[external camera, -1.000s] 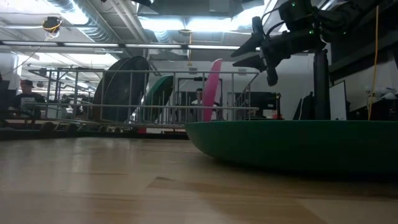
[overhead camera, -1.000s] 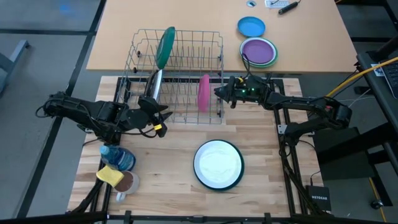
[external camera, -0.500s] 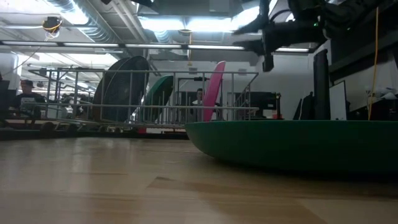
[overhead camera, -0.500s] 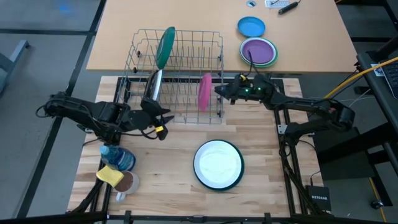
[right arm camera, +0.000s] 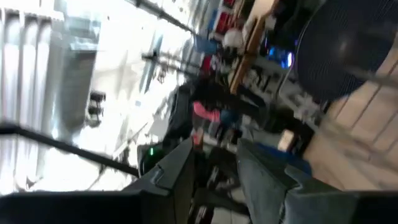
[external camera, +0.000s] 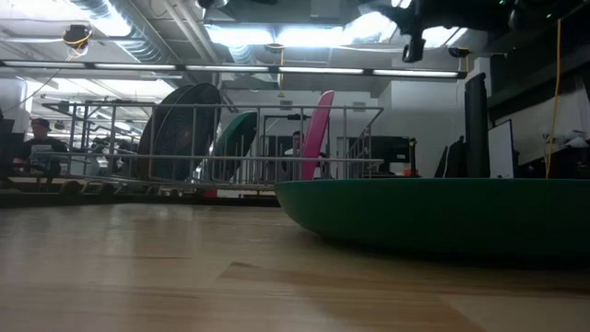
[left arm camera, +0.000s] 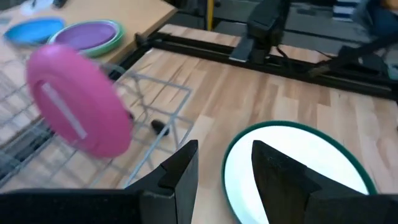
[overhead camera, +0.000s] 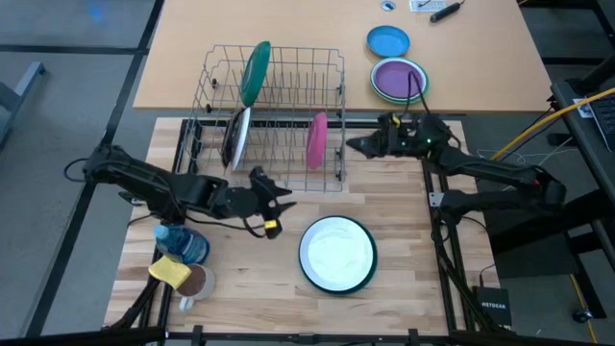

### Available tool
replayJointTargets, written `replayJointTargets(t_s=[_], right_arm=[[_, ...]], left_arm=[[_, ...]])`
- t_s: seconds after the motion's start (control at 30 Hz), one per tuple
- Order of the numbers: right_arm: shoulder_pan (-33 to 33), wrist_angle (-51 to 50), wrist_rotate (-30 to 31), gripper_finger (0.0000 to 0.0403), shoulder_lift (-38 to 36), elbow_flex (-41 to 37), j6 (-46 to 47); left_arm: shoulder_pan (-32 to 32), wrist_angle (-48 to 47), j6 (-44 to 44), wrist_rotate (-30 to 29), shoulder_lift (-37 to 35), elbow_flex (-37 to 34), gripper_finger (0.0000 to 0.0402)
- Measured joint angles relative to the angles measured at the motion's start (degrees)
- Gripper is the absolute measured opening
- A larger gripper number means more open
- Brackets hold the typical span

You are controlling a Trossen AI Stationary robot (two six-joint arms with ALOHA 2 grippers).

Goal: Sort dishes
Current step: Put the white plate on the dish rack

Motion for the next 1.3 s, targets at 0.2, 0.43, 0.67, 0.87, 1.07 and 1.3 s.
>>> replayJointTargets(t_s=[0.2, 0.43, 0.67, 0.87, 1.07, 1.3], right_arm=[[9.8, -11.1, 0.7, 0.0124, -2.3, 0.0, -1.2], [21.8, -24.0, 6.3, 0.0124, -2.3, 0.0, -2.3], [29.9, -36.2, 13.9, 0.0124, -2.3, 0.0, -1.7], [33.8, -50.4, 19.0, 0.0124, -2.3, 0.0, 4.4], [36.5, -61.6, 19.6, 0.0124, -1.8, 0.0, 8.1], [39.8, -63.0, 19.5, 0.0124, 1.5, 0.0, 8.9]], left_arm=[[0.4, 6.5, 3.2, 0.7, 5.1, 0.0, 0.0139], [0.4, 10.0, 0.3, 1.5, 9.8, 0.0, 0.0139], [0.2, 9.9, -4.3, 5.0, 12.9, 0.0, 0.0139], [0.1, 9.9, -4.5, 5.7, 15.2, 0.0, 0.0139], [0.1, 9.9, -4.6, 5.7, 18.7, 0.0, 0.0139], [0.1, 10.0, -6.0, 8.5, 22.7, 0.0, 0.0139]])
